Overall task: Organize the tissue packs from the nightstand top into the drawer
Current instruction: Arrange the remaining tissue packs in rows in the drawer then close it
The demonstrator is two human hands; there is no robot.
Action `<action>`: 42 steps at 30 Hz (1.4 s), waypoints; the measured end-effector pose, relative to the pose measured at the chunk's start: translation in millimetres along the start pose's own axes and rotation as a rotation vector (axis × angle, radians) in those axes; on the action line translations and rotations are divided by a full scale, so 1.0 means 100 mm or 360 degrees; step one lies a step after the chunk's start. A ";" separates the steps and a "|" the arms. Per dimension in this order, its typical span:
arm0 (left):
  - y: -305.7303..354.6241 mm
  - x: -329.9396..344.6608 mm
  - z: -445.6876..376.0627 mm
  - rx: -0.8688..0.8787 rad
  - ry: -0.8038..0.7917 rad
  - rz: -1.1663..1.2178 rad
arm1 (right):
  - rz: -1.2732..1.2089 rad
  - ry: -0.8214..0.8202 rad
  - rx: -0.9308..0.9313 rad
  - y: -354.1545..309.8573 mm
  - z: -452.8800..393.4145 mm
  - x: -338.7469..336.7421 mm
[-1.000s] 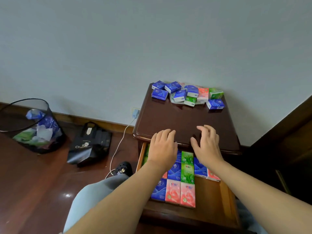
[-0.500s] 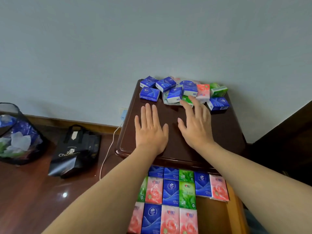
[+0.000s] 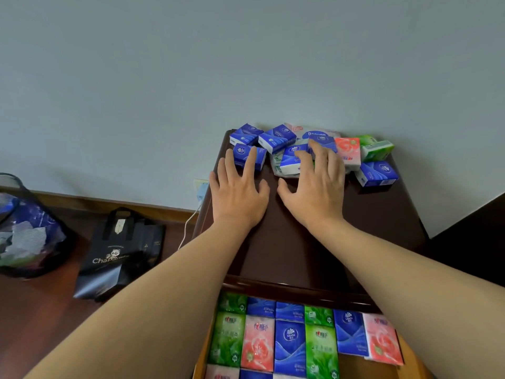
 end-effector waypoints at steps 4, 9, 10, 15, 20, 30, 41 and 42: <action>0.01 0.01 -0.11 -0.0026 0.0041 0.0027 | -0.0105 0.0126 -0.0007 0.02 0.00 0.00; 0.00 0.02 -0.07 -0.0011 0.0235 0.0171 | -0.0096 0.0094 -0.0042 0.01 0.00 0.04; 0.00 0.01 -0.07 0.0008 0.0271 0.0175 | -0.0096 0.0107 -0.0046 0.00 0.00 0.04; -0.05 -0.03 0.00 0.0068 0.0296 0.0235 | -0.0081 0.0142 -0.0070 0.02 0.01 0.07; -0.16 -0.19 0.41 0.0204 0.0294 0.0421 | -0.0281 0.0228 -0.0095 0.06 0.10 -0.07; 0.11 -0.50 1.65 0.0106 0.0069 0.0602 | -0.0557 -0.0032 0.0144 0.50 1.30 -0.81; 0.33 -0.53 2.66 0.0034 -0.0271 0.0953 | -0.0904 -0.0816 0.0763 0.81 2.08 -1.38; 0.34 -0.49 2.77 -0.0002 -0.0272 0.1041 | -0.0958 -0.0832 0.0773 0.84 2.17 -1.42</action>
Point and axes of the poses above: each hand's wrist, its own z-axis away from the middle knuckle, its own x-axis out of the palm, y = z × x, the point moved 1 cm from there along -z, towards the middle knuckle, and after that the axes turned 12 degrees about z, right-handed, at the moved point
